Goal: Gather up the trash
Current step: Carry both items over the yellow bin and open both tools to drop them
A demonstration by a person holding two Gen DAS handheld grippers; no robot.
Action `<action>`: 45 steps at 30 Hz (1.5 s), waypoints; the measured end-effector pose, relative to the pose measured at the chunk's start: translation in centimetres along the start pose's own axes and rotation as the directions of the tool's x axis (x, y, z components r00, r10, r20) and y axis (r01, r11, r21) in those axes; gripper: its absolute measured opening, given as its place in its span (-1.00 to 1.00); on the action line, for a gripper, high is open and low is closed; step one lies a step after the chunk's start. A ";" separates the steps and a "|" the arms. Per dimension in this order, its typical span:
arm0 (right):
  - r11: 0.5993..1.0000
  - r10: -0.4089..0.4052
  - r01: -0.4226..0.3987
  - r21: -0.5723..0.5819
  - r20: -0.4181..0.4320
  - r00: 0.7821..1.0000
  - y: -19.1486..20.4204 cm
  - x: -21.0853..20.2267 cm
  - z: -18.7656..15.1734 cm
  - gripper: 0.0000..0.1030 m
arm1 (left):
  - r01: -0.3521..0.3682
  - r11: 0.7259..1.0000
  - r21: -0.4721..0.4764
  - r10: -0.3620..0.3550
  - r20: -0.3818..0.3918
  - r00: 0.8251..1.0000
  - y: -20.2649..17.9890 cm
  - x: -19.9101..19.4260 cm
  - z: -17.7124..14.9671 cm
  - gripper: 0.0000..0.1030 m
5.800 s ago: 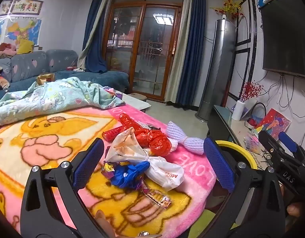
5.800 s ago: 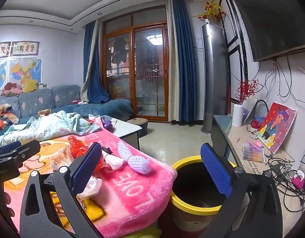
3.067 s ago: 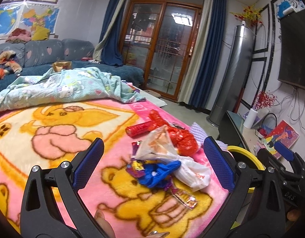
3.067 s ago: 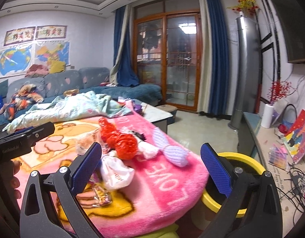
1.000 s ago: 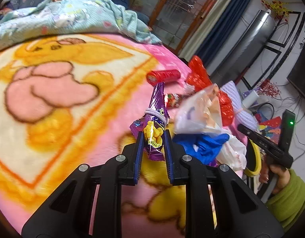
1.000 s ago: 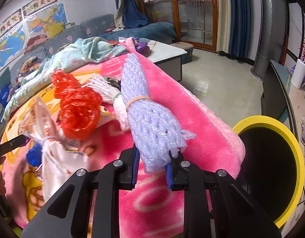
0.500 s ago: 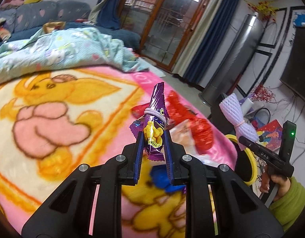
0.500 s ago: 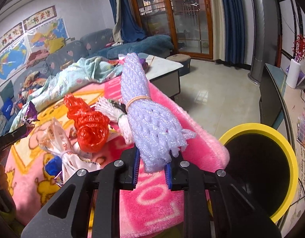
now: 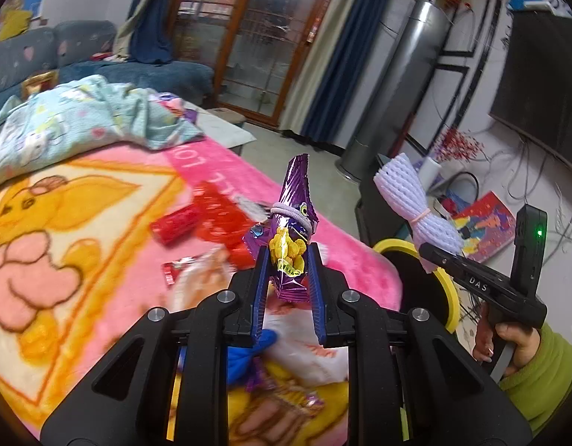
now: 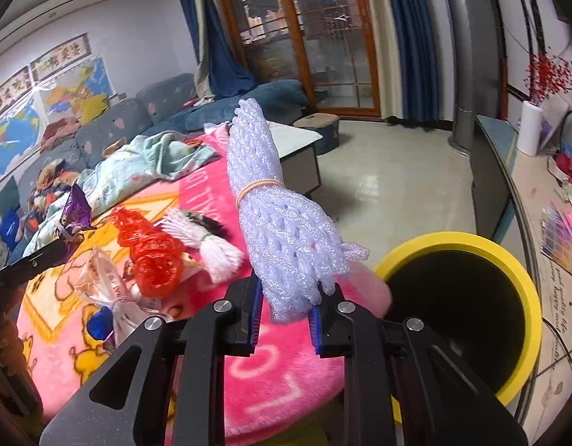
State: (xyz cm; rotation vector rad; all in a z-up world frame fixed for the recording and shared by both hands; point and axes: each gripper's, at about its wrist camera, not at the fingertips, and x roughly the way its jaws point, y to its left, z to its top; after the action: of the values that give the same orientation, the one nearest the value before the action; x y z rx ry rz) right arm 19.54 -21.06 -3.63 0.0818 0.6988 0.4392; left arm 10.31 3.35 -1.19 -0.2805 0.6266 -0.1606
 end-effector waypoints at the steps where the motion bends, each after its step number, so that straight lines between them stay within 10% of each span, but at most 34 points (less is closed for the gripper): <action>1: 1.000 -0.007 0.007 0.007 0.000 1.000 -0.3 -0.2 0.0 -0.61 | 0.009 1.000 0.011 -0.009 -0.008 1.000 -0.6 0.4 0.0 -0.72; 45: 0.868 -0.266 0.300 0.396 -0.141 0.954 -18.8 -1.8 -5.4 -0.59 | 0.258 0.939 0.228 -0.199 -0.253 0.947 -17.6 13.5 -2.6 -0.71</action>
State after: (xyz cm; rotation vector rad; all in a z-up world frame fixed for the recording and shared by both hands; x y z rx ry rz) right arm 21.74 -39.19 -10.75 0.3595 0.8635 0.0036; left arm 18.40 -17.07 -5.31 -0.0813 0.7897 -0.5022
